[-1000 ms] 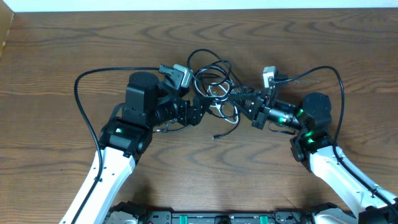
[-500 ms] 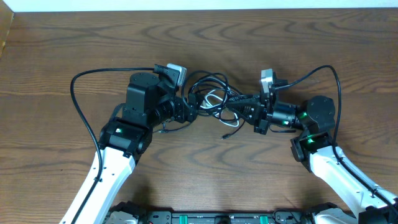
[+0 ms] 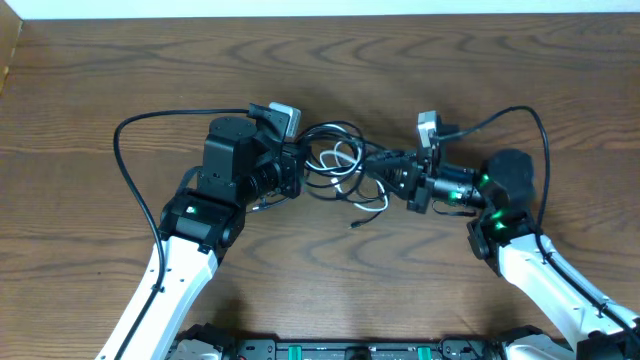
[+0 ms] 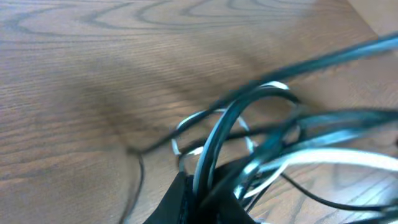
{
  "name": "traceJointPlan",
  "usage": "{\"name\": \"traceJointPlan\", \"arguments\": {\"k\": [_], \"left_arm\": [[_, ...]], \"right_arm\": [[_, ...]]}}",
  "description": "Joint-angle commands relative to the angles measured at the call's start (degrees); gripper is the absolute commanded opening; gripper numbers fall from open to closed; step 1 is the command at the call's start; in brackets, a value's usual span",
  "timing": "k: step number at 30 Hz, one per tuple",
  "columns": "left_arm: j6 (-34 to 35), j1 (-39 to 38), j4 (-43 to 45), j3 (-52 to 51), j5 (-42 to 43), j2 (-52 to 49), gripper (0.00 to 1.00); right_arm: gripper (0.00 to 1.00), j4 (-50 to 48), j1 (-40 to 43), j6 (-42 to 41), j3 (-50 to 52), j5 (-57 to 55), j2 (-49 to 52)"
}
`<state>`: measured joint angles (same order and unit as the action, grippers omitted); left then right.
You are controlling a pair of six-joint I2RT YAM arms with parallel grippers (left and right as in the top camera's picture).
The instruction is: Untangle cables
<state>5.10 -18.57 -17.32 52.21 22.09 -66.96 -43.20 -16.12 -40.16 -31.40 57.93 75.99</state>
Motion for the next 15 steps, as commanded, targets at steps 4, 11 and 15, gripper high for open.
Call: {"name": "traceJointPlan", "arguments": {"k": [4, 11, 15], "left_arm": [[0.3, 0.2, 0.0, 0.8, -2.1, 0.7, 0.07], [1.8, 0.2, 0.0, 0.8, -4.6, 0.7, 0.07], [6.6, 0.2, -0.1, 0.8, -9.9, 0.7, 0.07]], "right_arm": [[0.01, 25.5, 5.8, -8.2, -0.4, -21.6, -0.1], [0.01, 43.8, 13.5, -9.0, -0.4, -26.5, -0.1], [0.01, 50.6, 16.7, -8.6, -0.4, -28.5, -0.1]]}}
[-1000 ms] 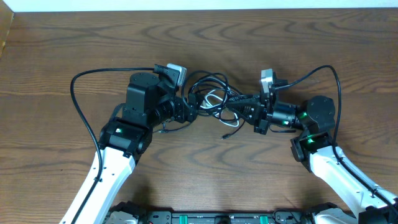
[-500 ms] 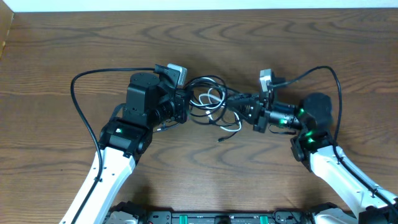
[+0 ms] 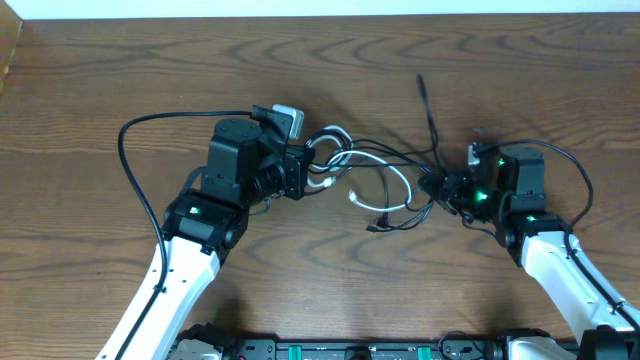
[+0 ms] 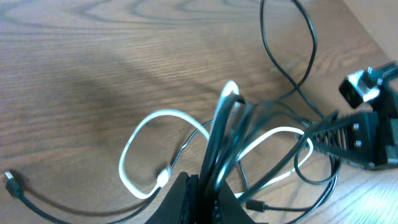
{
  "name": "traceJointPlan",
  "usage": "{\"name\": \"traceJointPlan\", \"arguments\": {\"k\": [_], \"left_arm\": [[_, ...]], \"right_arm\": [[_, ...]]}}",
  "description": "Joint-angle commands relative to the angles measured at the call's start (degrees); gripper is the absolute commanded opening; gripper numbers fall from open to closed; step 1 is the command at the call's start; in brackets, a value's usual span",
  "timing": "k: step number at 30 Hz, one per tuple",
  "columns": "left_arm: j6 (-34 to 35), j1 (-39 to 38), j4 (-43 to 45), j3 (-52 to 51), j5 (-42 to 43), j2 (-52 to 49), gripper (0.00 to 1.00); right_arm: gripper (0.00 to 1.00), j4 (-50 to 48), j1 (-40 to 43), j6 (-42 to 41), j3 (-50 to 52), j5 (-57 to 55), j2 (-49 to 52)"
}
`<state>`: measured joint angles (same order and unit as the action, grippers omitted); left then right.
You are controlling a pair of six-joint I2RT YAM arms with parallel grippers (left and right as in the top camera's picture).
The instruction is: Untangle cables
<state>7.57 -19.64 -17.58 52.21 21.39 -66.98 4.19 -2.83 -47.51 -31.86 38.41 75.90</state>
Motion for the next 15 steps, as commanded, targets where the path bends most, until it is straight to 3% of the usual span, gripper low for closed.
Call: {"name": "traceJointPlan", "arguments": {"k": [1, 9, 15], "left_arm": [[5.5, 1.3, 0.0, 0.8, -10.6, 0.8, 0.07], [21.4, 1.3, -3.8, 0.8, -26.0, 0.8, 0.08], [27.4, 1.3, -5.1, 0.8, -28.7, 0.8, 0.08]], "right_arm": [[0.01, 4.7, 3.9, -1.3, 0.0, -9.8, 0.0], [0.01, 8.8, 5.8, -1.3, 0.0, -11.3, 0.0], [0.08, 9.6, 5.9, -1.4, 0.0, -11.9, 0.0]]}}
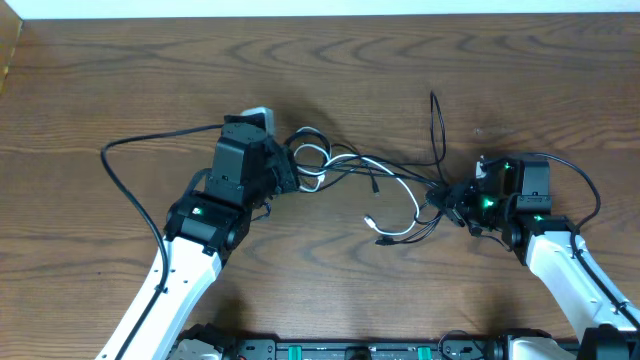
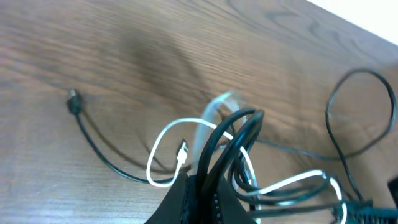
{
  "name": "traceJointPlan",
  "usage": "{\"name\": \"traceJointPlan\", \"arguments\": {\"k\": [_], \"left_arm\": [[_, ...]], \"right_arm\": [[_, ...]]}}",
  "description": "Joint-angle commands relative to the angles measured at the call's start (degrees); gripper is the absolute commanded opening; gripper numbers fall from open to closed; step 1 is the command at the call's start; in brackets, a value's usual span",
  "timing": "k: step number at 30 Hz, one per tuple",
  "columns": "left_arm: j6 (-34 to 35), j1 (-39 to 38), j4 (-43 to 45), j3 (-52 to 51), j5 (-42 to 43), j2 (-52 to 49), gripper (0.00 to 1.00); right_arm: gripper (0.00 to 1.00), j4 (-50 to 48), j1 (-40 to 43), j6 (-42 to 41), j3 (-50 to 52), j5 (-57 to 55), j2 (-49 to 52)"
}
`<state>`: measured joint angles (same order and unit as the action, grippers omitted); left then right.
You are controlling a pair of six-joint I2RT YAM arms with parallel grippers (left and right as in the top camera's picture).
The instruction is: Untangle cables
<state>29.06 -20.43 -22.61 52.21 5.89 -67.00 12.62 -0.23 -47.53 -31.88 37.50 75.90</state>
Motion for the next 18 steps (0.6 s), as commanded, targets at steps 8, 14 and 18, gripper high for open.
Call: {"name": "traceJointPlan", "arguments": {"k": [8, 14, 18], "left_arm": [[6.5, 2.1, 0.1, 0.9, -12.3, 0.8, 0.08], [-7.7, 2.1, 5.7, 0.9, 2.7, 0.8, 0.08], [-18.5, 2.1, 9.3, 0.9, 18.0, 0.8, 0.08]], "right_arm": [[0.83, -0.3, 3.3, -1.3, 0.1, -8.8, 0.0], [0.93, -8.6, 3.2, 6.3, 0.1, 1.7, 0.0], [0.94, -14.0, 2.7, 10.9, 0.1, 8.7, 0.0]]}}
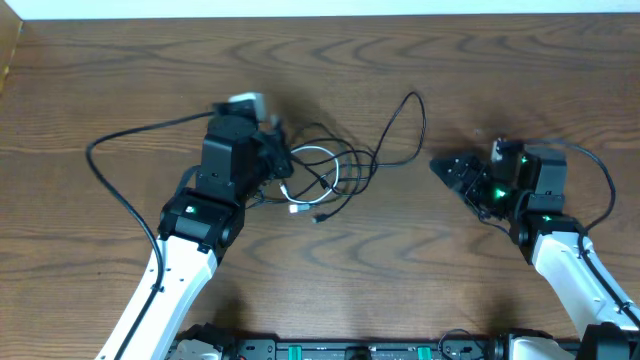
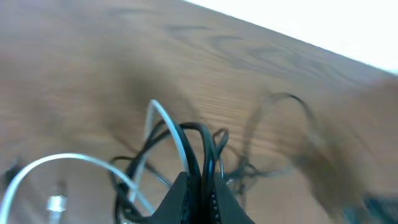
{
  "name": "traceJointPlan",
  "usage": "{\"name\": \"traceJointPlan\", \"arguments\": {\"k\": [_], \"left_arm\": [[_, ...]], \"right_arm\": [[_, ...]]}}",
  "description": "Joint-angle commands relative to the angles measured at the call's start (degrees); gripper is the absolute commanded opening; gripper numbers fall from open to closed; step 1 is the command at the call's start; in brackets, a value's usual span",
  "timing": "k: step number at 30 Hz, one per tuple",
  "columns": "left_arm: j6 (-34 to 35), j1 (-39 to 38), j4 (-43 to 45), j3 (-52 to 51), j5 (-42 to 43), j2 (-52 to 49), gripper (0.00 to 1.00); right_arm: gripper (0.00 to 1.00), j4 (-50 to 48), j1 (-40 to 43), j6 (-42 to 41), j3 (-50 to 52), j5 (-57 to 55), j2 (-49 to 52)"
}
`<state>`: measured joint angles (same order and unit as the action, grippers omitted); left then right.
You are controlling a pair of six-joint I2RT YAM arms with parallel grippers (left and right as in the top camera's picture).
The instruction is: Untangle cables
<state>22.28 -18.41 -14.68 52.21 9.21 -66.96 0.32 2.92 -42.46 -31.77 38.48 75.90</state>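
Observation:
A tangle of black and white cables (image 1: 322,178) lies left of the table's middle. One black strand (image 1: 403,115) loops out of it to the upper right. My left gripper (image 1: 278,160) is at the tangle's left edge. In the blurred left wrist view it (image 2: 200,182) is shut on two black cable strands (image 2: 204,146), with a white cable (image 2: 169,123) arching just beyond them. My right gripper (image 1: 441,166) hovers to the right, apart from every cable, and looks open with nothing in it.
The wooden table (image 1: 330,50) ends at a white strip along the far edge. The left arm's own black lead (image 1: 105,175) arcs out to the left. The right arm's lead (image 1: 603,185) curves behind its wrist.
The right gripper no longer holds the cables and sits slightly higher. The tangle has drawn back to the left into a tighter bunch. The left gripper, still shut on the strands, has moved a little left.
Both grippers held the tangle close together at the table's middle. Then the right gripper was farther right with the cables stretched between the two. The stretch grew as the left gripper went up and left. Now the right end is free and the bunch lies by the left gripper.

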Motion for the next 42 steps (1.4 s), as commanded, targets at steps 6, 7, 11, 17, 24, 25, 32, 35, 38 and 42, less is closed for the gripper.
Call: {"name": "traceJointPlan", "arguments": {"k": [6, 7, 11, 17, 24, 25, 32, 35, 38, 42], "left_arm": [[-25.2, 0.1, 2.1, 0.9, 33.1, 0.7, 0.08], [-26.1, 0.1, 2.1, 0.9, 34.8, 0.7, 0.07], [-29.6, 0.1, 2.4, 0.8, 40.6, 0.7, 0.08], [-29.5, 0.1, 6.5, 0.9, 46.5, 0.7, 0.07], [-29.6, 0.1, 11.0, 0.9, 54.6, 0.7, 0.07], [-29.5, 0.1, 11.8, 0.9, 55.5, 0.7, 0.07], [-29.0, -0.6, 14.1, 0.9, 56.2, 0.7, 0.08], [-28.7, -1.6, 15.7, 0.9, 56.4, 0.7, 0.08], [-28.7, -3.0, 16.1, 0.9, 56.4, 0.7, 0.08], [-28.7, -4.9, 16.1, 0.9, 56.3, 0.7, 0.08]], "right_arm": [[0.96, -10.8, -3.6, 9.4, 0.0, 15.3, 0.0], [0.96, -12.6, -4.3, 9.7, 0.0, 16.4, 0.0], [0.97, -21.5, -8.7, 10.4, 0.0, 18.9, 0.0], [0.99, -26.5, -12.7, 12.8, 0.0, 18.9, 0.0], [0.99, -27.3, -13.4, 14.2, 0.0, 18.9, 0.0], [0.99, -27.3, -13.8, 15.1, 0.0, 18.9, 0.0], [0.99, -28.9, -17.1, 20.0, 0.0, 18.9, 0.0], [0.99, -30.9, -17.6, 20.2, 0.0, 18.9, 0.0], [0.99, -31.7, -17.6, 19.7, 0.0, 18.8, 0.0], [0.99, -35.2, -17.6, 16.0, 0.0, 18.6, 0.0]]}}
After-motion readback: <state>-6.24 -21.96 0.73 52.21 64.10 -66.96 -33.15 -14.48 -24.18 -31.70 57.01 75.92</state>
